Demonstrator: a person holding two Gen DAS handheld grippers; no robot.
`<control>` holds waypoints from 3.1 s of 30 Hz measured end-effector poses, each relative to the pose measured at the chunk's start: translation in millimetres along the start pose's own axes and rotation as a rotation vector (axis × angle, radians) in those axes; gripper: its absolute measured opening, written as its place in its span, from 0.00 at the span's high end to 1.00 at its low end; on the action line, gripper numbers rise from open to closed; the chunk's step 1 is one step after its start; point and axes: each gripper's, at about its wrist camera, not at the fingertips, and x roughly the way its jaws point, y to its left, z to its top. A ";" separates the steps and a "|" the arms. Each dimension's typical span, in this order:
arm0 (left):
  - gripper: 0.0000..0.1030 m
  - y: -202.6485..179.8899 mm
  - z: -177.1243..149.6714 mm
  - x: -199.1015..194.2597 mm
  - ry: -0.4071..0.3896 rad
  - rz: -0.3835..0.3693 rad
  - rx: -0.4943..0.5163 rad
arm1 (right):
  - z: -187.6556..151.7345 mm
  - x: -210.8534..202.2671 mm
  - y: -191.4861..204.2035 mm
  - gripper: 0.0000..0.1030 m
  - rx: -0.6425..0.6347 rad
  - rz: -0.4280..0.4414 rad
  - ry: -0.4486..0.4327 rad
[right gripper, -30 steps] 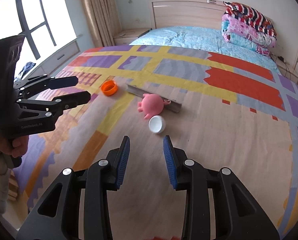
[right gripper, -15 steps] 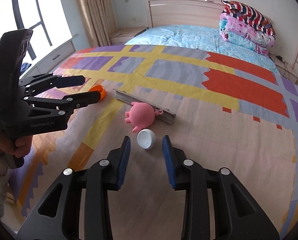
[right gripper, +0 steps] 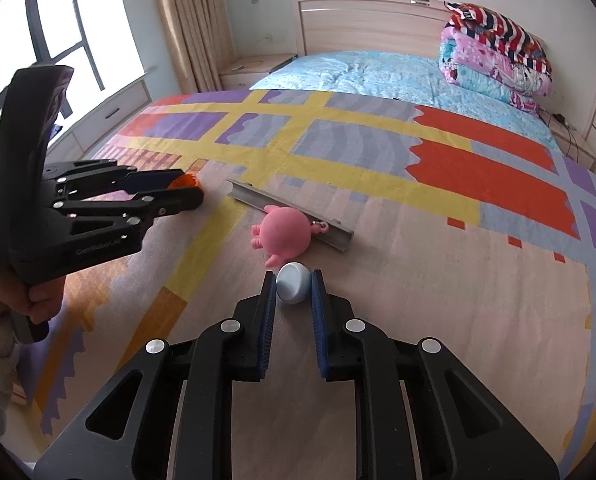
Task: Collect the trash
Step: 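Close the left tool on the orange lid while the right tool grasps the white cap, then carry the orange lid and white cap with both tools over the trash bin, then open the left tool dropping the orange lid while the right tool releases the white cap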
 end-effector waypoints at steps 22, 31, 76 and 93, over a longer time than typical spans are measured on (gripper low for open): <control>0.72 -61.4 -54.3 -116.5 -0.104 -0.054 0.052 | -51.0 -87.3 49.5 0.83 -0.042 0.006 -0.067; 0.72 -93.0 -95.0 -164.9 -0.140 -0.097 0.067 | -83.2 -128.4 74.5 0.83 -0.077 0.019 -0.100; 0.72 -159.8 -299.5 -67.7 0.307 -0.179 0.016 | -281.7 -60.3 111.1 0.83 0.019 0.177 0.284; 0.71 -172.1 -299.4 -53.3 0.333 -0.169 0.041 | -287.7 -46.3 103.6 0.83 0.068 0.186 0.328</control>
